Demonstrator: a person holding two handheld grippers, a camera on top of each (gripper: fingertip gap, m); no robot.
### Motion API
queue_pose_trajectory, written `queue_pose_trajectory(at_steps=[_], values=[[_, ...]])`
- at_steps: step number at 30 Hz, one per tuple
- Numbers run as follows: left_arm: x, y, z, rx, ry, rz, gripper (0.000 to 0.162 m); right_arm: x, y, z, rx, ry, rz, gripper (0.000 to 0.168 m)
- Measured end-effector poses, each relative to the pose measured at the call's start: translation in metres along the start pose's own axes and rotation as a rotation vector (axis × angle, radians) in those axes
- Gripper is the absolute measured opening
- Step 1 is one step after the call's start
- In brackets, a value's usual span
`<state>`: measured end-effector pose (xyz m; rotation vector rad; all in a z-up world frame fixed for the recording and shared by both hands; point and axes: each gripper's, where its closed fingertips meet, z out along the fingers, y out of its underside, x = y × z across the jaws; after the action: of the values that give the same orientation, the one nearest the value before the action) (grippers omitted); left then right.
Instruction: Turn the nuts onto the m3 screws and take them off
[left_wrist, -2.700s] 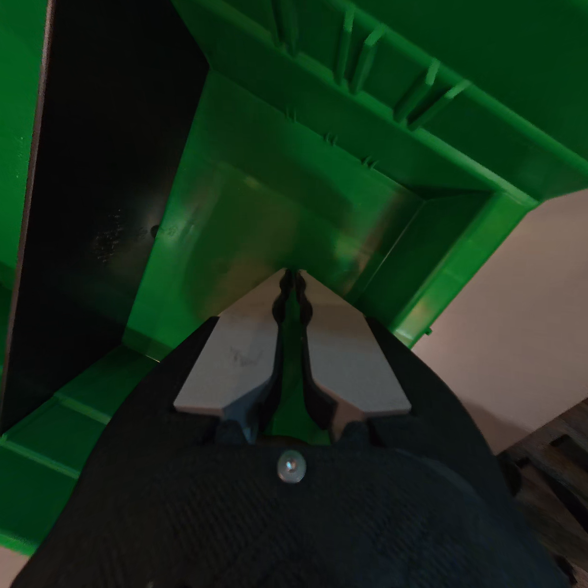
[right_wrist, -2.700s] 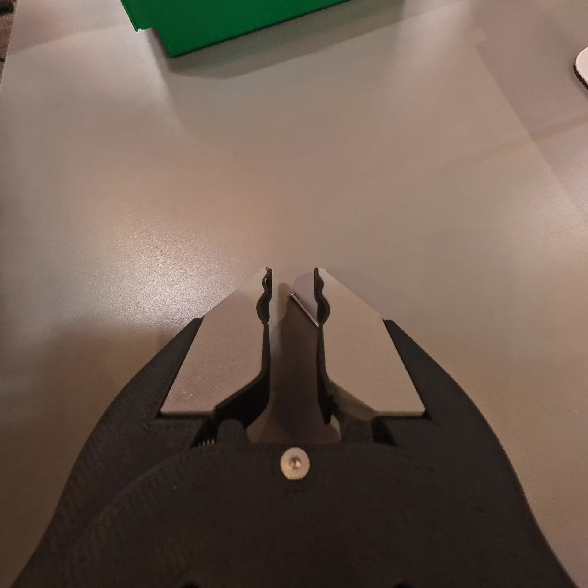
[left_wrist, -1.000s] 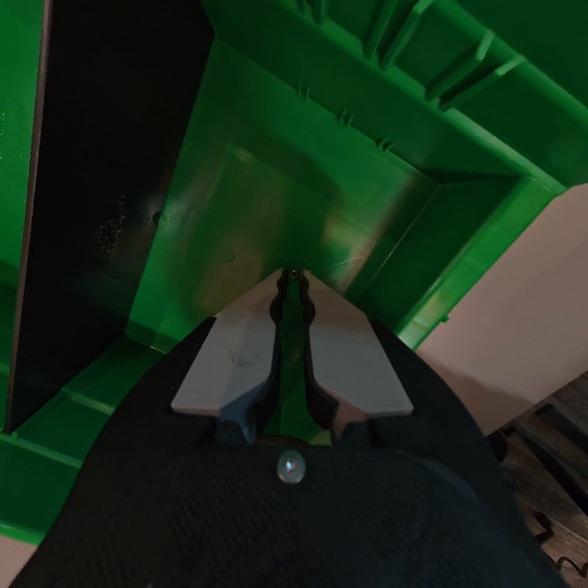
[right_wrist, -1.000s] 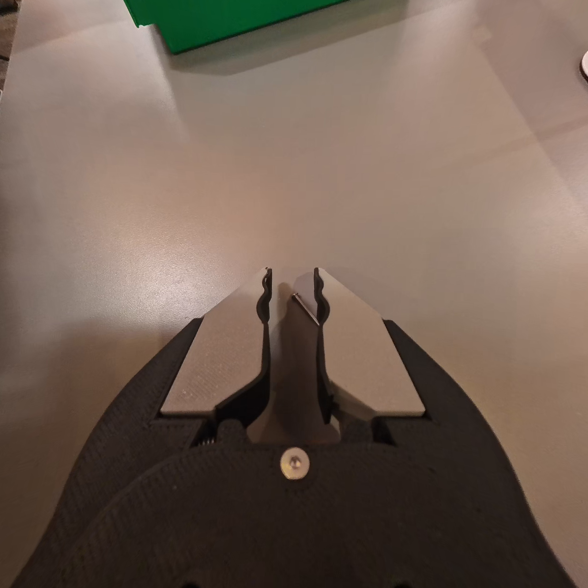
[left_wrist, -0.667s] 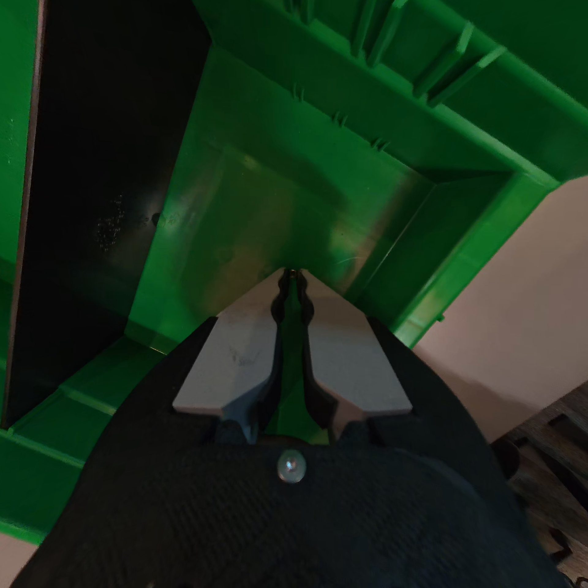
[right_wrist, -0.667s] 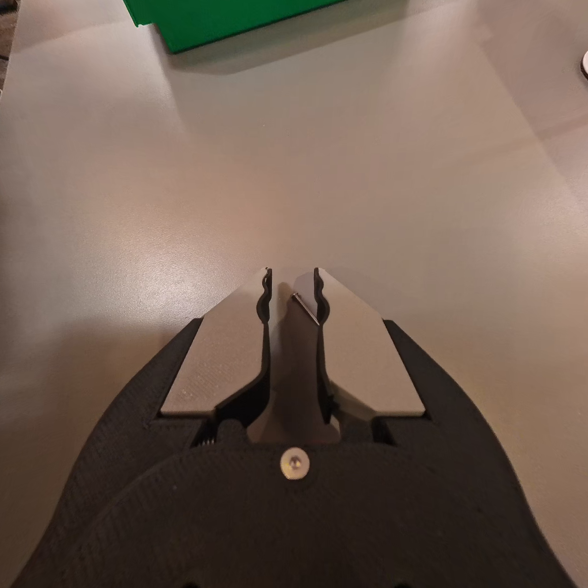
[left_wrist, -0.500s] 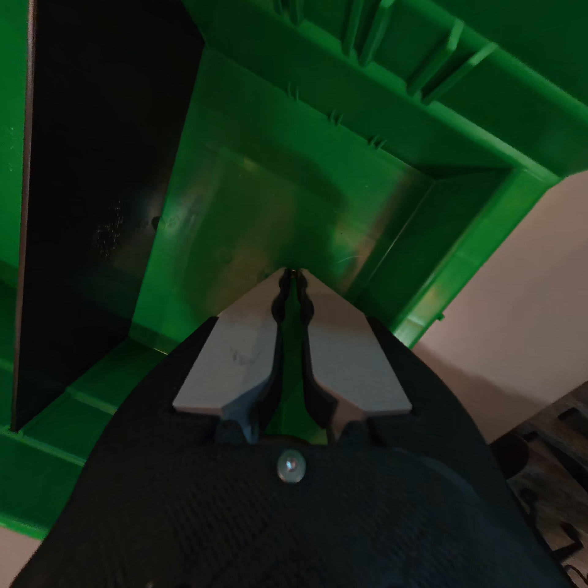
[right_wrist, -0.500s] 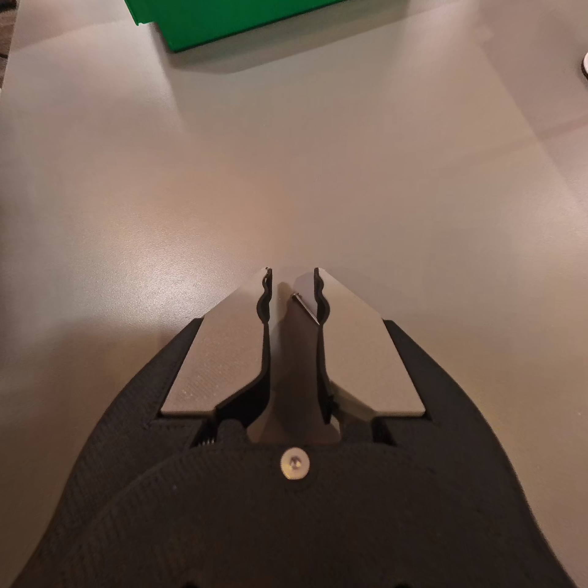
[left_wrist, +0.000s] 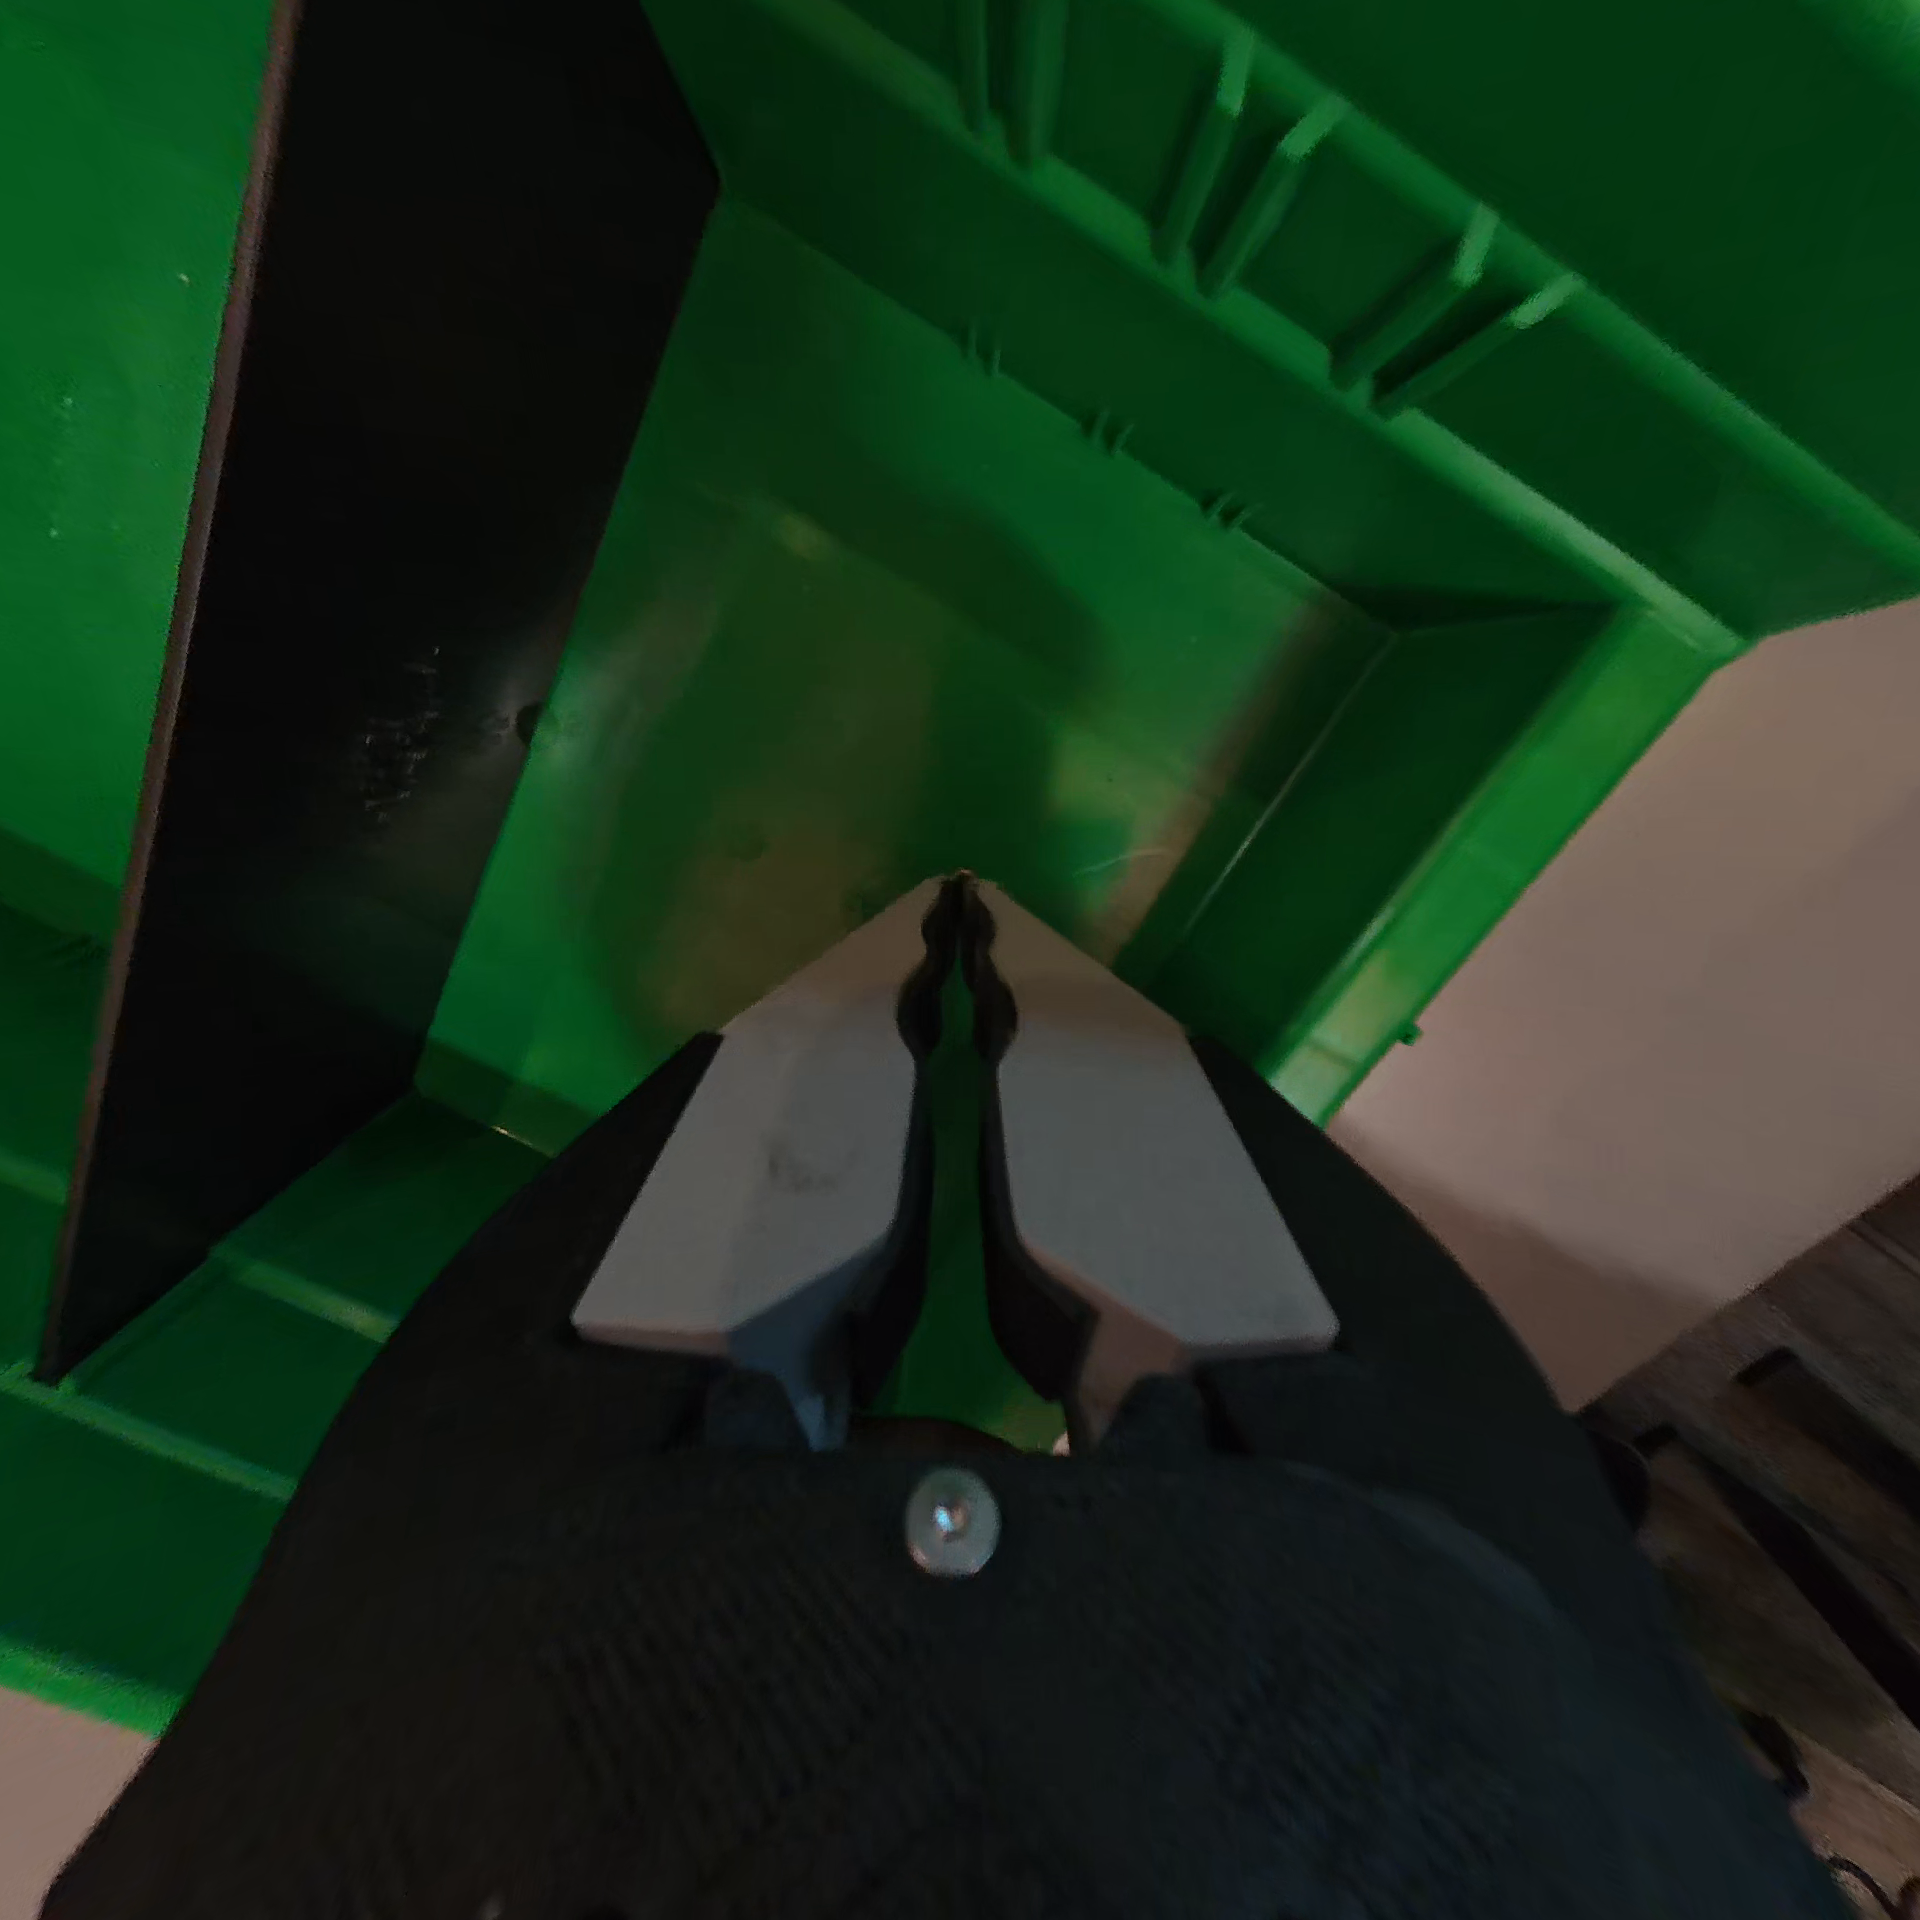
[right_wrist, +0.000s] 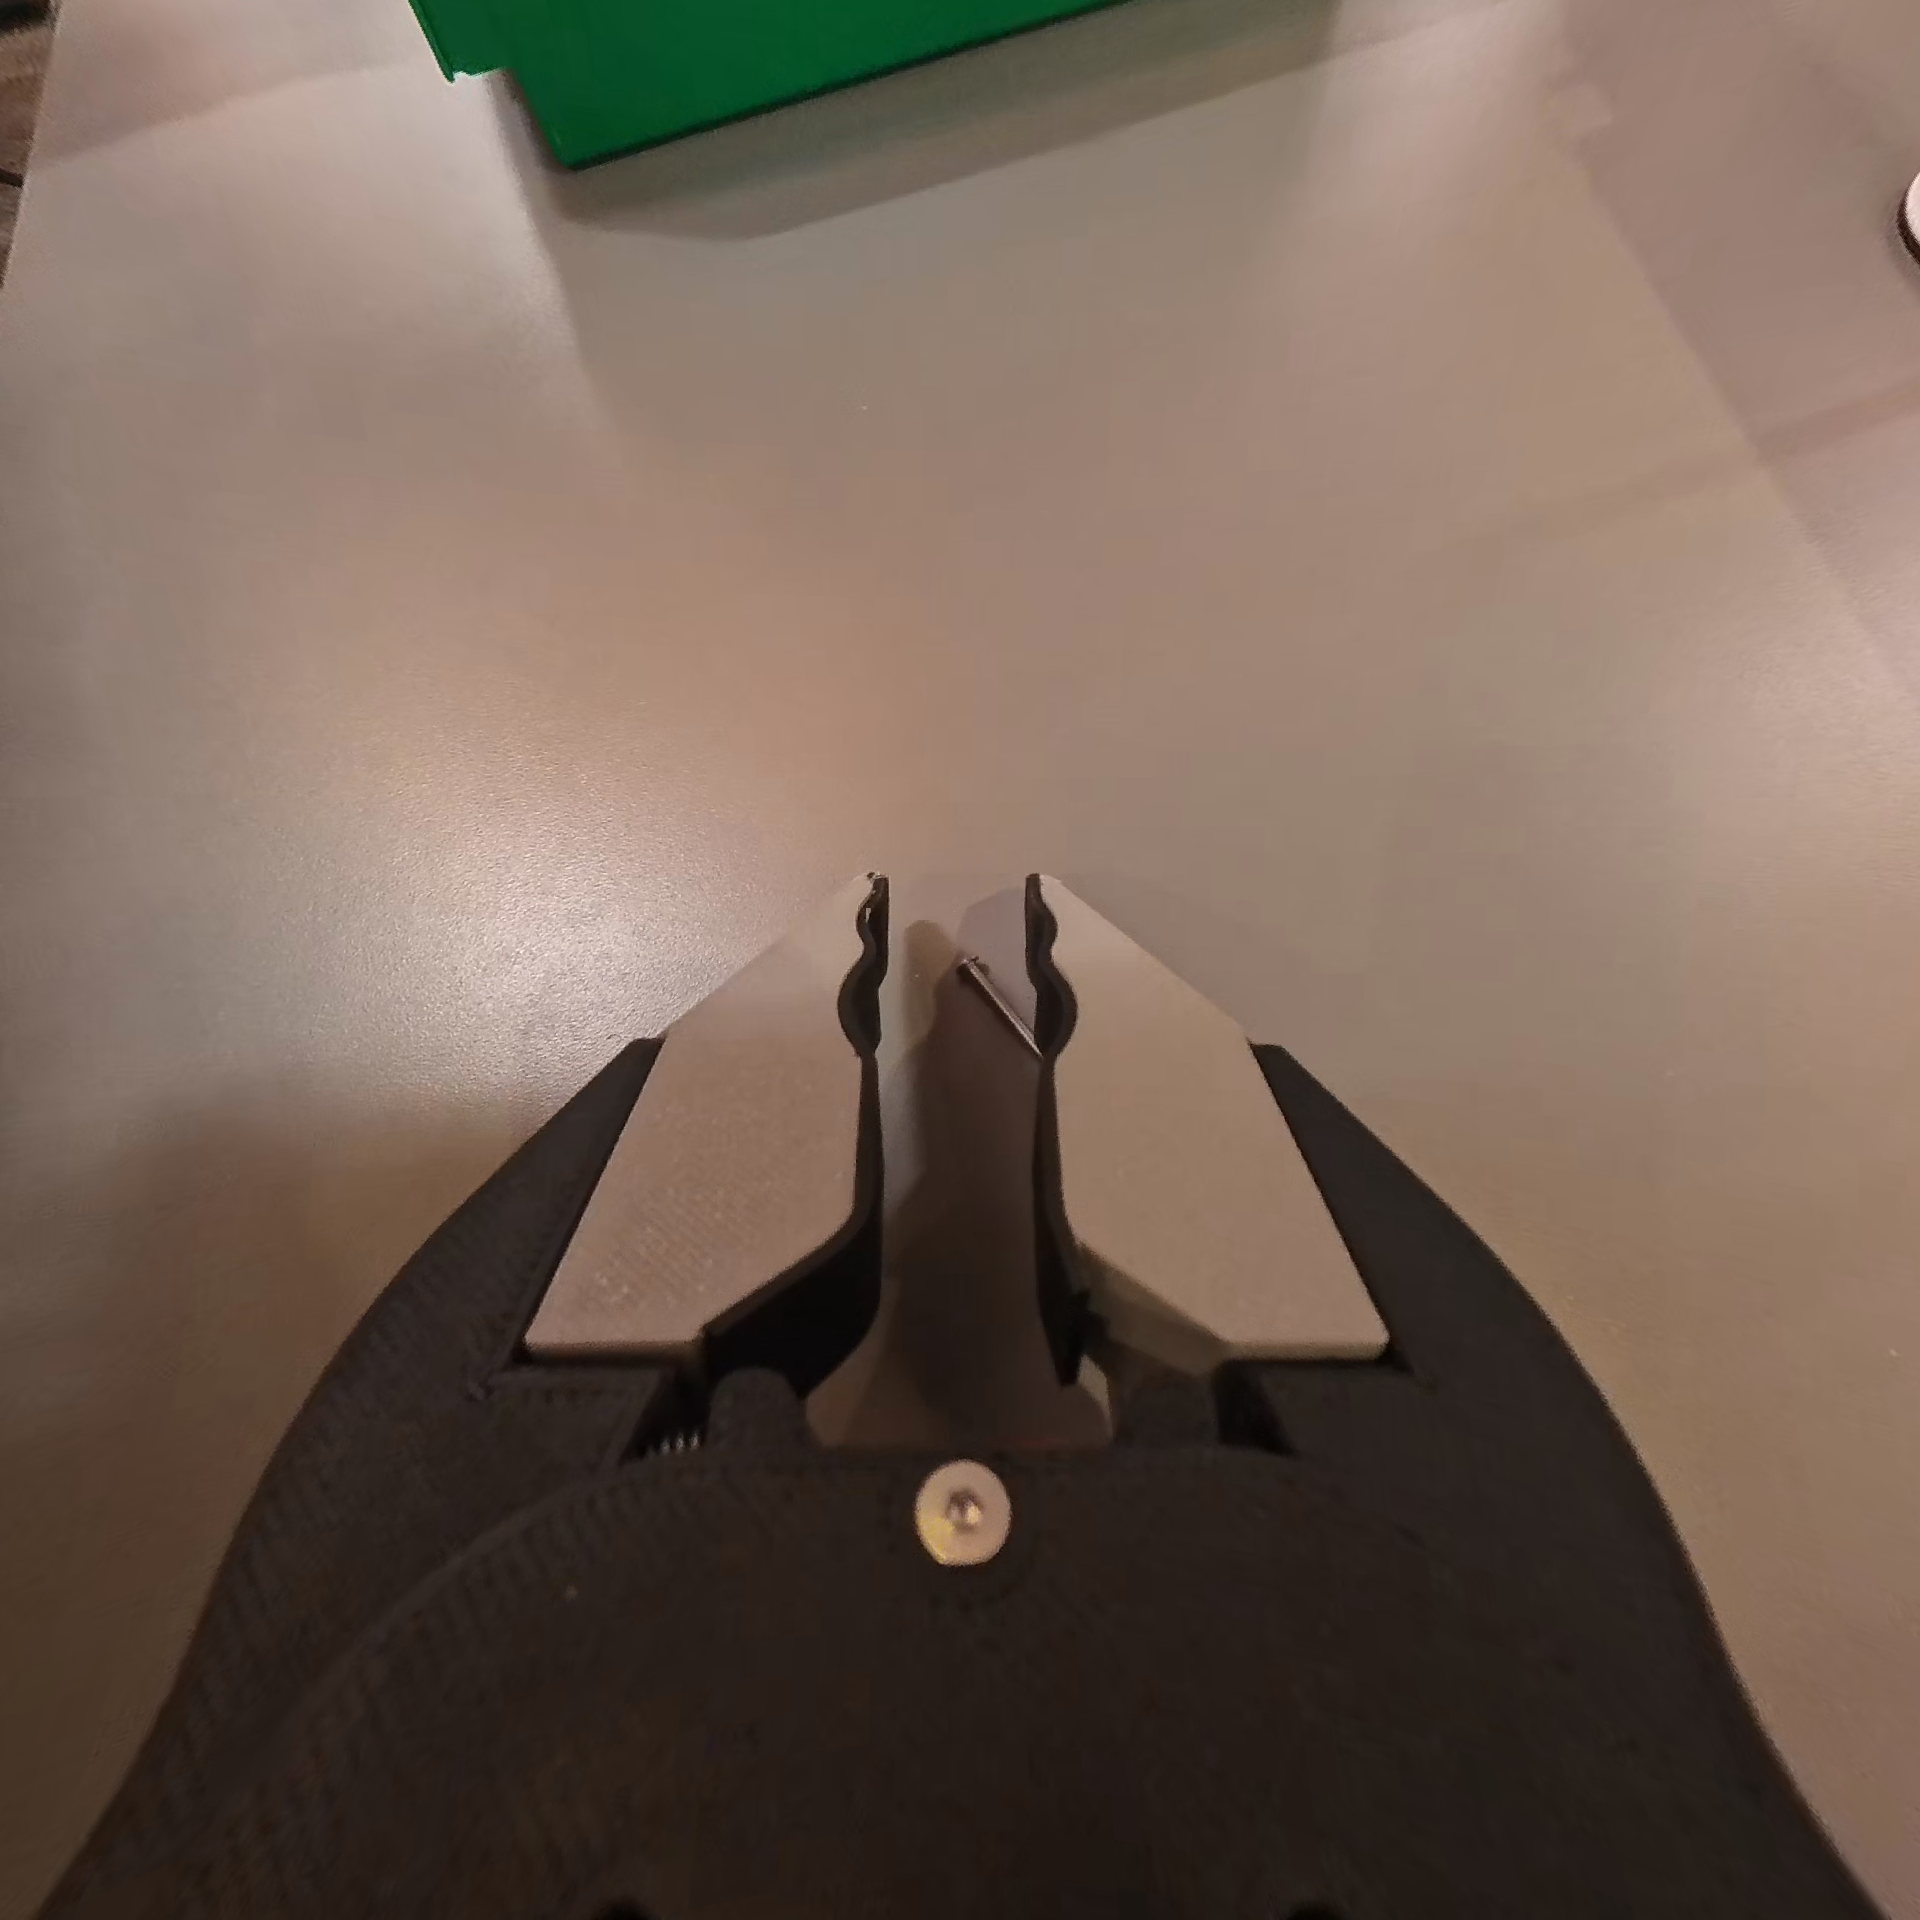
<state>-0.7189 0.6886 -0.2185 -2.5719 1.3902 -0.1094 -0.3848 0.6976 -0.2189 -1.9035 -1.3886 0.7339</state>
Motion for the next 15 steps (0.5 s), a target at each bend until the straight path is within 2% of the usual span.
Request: queue_pose_trajectory(at_steps=[15], values=[[-0.0026,-0.0026,-0.0019,0.027,0.009,-0.040,0.000,-0.0009,0.0002,0.0000,-0.002,-0.005,0.000,0.023]])
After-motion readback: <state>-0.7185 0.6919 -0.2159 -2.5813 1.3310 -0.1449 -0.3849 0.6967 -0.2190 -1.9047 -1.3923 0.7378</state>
